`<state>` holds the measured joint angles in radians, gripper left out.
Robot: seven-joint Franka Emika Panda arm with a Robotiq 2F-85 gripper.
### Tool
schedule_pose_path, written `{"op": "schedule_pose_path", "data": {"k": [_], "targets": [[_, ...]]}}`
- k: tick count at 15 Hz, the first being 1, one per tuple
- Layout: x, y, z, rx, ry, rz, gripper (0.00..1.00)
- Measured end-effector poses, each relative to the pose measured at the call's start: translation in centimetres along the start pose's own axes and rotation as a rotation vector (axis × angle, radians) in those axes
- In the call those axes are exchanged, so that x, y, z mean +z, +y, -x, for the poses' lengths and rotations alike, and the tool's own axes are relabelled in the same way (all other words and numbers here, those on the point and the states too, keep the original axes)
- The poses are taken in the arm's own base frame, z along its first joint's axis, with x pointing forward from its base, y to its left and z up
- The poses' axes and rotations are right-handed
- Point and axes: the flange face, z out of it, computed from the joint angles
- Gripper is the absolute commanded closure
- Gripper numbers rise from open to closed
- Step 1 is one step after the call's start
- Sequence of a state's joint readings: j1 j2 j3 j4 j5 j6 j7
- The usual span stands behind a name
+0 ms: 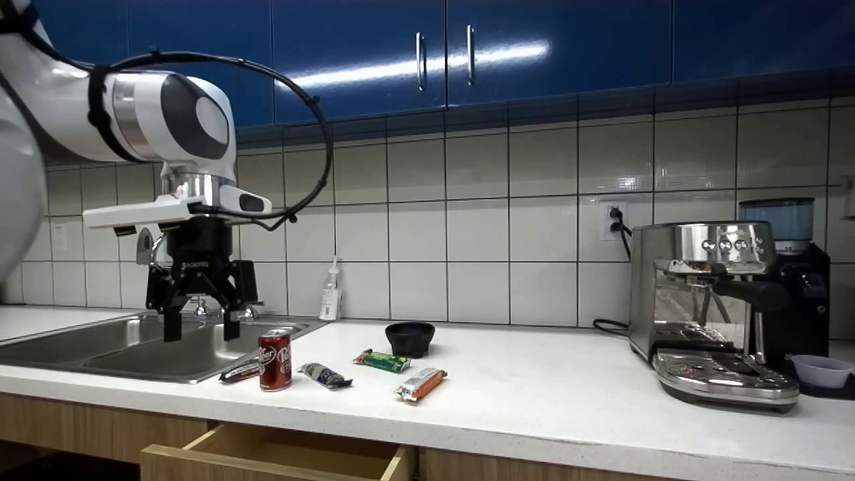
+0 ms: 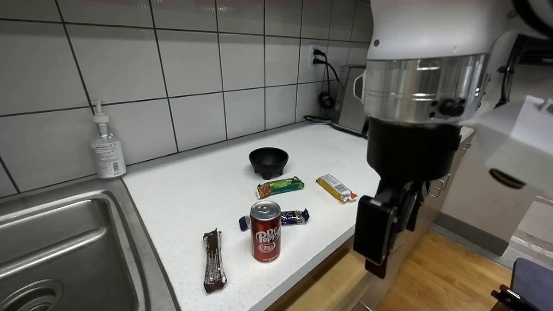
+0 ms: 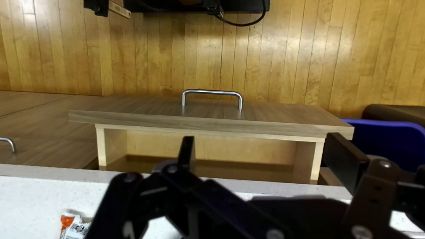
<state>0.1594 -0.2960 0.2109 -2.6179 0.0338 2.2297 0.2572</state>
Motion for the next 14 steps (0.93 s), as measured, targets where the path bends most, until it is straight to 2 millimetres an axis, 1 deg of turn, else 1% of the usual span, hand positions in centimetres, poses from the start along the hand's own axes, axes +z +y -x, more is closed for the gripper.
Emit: {"op": "schedule_pose_path", "data": {"k": [7,14], "targets": [[5.5,1.1,-1.4,0.067,-0.031,-0.025,0.00],[9.7,2.6,-3.7,0.139,-0.064,-0.040,0.00]]}}
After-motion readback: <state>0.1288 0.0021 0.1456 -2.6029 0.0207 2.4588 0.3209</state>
